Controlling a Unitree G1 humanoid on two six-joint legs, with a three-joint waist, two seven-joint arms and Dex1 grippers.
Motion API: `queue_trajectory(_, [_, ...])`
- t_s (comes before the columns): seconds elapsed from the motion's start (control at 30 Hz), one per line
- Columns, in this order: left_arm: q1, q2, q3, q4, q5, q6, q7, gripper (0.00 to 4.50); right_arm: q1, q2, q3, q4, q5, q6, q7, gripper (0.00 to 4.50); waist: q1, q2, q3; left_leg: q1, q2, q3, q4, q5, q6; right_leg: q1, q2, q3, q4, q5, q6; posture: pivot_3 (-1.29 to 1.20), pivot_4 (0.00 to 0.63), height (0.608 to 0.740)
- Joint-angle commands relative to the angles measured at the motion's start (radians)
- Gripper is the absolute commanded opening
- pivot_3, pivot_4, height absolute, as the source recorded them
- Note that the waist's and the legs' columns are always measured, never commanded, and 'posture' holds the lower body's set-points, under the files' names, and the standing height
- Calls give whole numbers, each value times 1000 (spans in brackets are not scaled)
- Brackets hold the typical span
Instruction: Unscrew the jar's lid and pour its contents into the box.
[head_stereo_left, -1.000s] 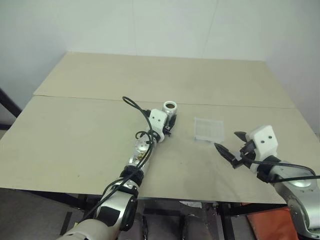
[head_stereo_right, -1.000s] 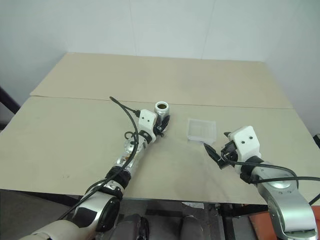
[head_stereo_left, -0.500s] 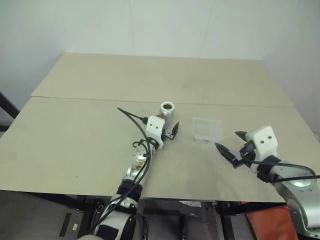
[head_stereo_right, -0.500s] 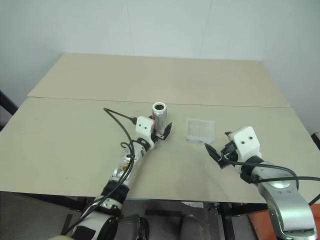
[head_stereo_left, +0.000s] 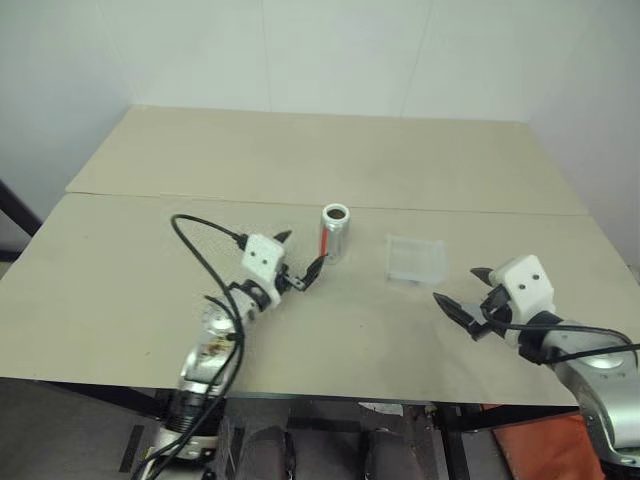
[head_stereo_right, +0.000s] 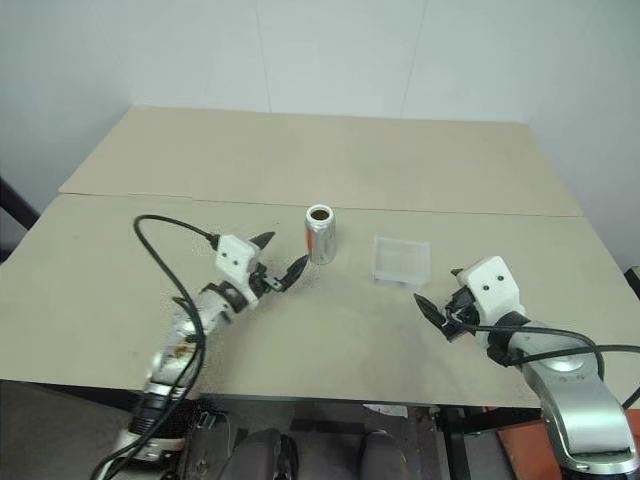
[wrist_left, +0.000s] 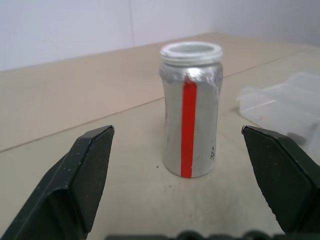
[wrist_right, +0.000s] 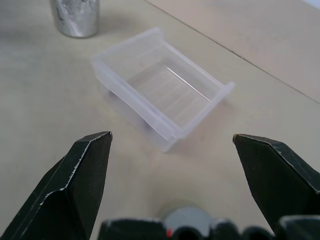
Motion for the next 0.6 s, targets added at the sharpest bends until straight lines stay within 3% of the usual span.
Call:
queue_trajectory(0.03, [24,108,66,-36,-93,-30,-147,4456,-9,-58,-92,11,24,-42,67,4500,0,0,0,0,0,0,-1,0,0,0,0,0,0,0,0,0,150,740])
queue_trajectory(0.3, [194,381,213,-116,-283,-25,-436,4456,168,-249,-396,49,186,-115,494,4500,2,0,0,1,1,1,-2,-1,1,1,0,0,-2,0,0,0,150,740])
queue_trajectory(0.47, [281,504,305,-192,-404,133,-492,4456,194,-302,-459,125,213,-155,642,4500,-1,0,0,13,4,1,-9,-4,6,12,0,0,-8,0,-1,0,150,740])
queue_trajectory(0.6, [343,524,365,-245,-456,187,-477,4456,187,-296,-445,171,163,-257,666,4500,-3,0,0,18,4,3,-15,-3,4,15,1,1,-11,0,-2,0,150,740])
